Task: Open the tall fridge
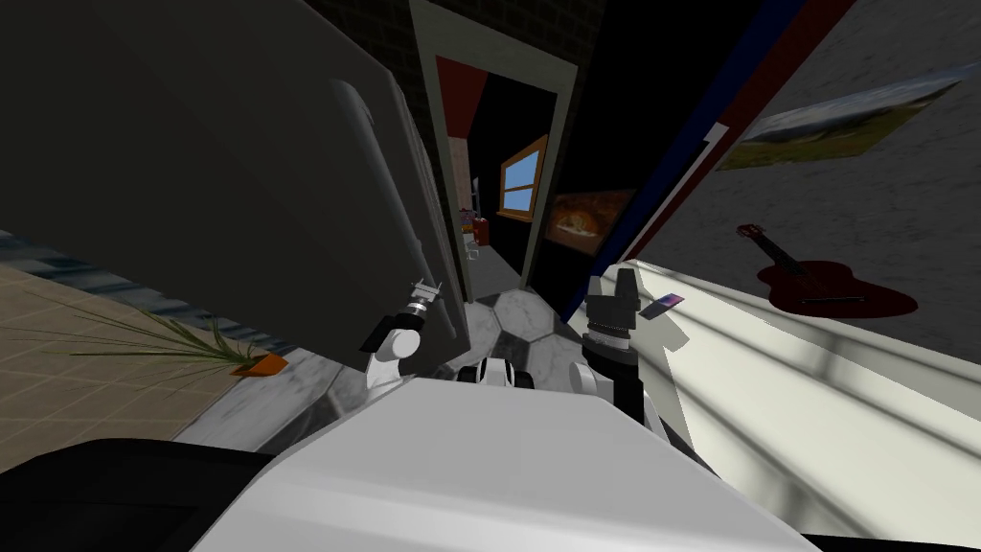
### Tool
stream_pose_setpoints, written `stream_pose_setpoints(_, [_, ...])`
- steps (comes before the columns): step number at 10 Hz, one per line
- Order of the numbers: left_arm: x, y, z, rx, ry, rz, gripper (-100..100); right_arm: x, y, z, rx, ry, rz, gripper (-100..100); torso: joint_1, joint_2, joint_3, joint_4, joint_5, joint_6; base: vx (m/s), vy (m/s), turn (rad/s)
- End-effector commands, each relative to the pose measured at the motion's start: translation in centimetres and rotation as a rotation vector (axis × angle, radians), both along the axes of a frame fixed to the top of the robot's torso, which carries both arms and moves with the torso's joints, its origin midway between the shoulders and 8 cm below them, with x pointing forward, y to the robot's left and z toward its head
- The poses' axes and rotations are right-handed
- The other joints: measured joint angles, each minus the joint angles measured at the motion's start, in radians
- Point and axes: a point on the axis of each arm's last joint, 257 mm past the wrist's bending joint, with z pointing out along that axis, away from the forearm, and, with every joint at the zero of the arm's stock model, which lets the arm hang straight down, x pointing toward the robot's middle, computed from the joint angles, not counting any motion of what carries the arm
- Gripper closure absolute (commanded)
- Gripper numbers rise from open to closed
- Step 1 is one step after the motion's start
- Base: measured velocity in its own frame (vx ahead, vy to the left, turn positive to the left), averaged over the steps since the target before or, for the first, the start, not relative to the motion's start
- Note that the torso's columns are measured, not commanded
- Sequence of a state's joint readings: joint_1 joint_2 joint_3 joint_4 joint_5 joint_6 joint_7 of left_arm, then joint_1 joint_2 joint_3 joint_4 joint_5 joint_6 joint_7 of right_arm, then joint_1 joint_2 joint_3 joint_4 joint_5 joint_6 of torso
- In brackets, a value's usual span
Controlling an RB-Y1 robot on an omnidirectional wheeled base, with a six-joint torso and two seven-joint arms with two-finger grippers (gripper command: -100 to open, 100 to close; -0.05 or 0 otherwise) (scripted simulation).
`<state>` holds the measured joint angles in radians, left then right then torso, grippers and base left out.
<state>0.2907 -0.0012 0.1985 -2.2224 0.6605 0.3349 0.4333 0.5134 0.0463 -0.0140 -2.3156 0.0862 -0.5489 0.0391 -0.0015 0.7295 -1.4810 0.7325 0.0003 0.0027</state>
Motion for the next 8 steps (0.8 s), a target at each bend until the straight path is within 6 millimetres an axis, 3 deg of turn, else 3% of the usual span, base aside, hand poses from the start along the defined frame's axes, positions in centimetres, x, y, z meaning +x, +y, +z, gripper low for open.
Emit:
stream_pose_setpoints(1, [-2.2, 0.7, 0.3, 0.026, 0.016, 0.014, 100, 0.0, 0.0, 0.0, 0.0, 0.0, 0.0, 0, 0.0, 0.002, 0.001, 0.0, 0.0, -0.001, 0.02, -0.007, -0.001])
stream_pose_setpoints(3, [-2.1, 0.4, 0.6, 0.016, 0.003, 0.011, 100, 0.0, 0.0, 0.0, 0.0, 0.0, 0.0, 0, 0.001, 0.008, 0.004, 0.004, -0.002, -0.003, 0.0, -0.004, -0.003])
stream_pose_setpoints(5, [-1.9, -0.7, 1.2, 0.017, -0.002, -0.033, 100, 0.0, 0.0, 0.0, 0.0, 0.0, 0.0, 0, 0.0, 0.018, 0.011, 0.007, -0.001, 0.002, -0.251, 0.087, -0.152])
stream_pose_setpoints(8, [-1.5, -2.5, 2.0, 0.022, -0.008, -0.101, 100, 0.0, 0.0, 0.0, 0.0, 0.0, 0.0, 0, 0.003, 0.013, 0.007, 0.01, -0.002, -0.005, -0.295, 0.109, -0.16])
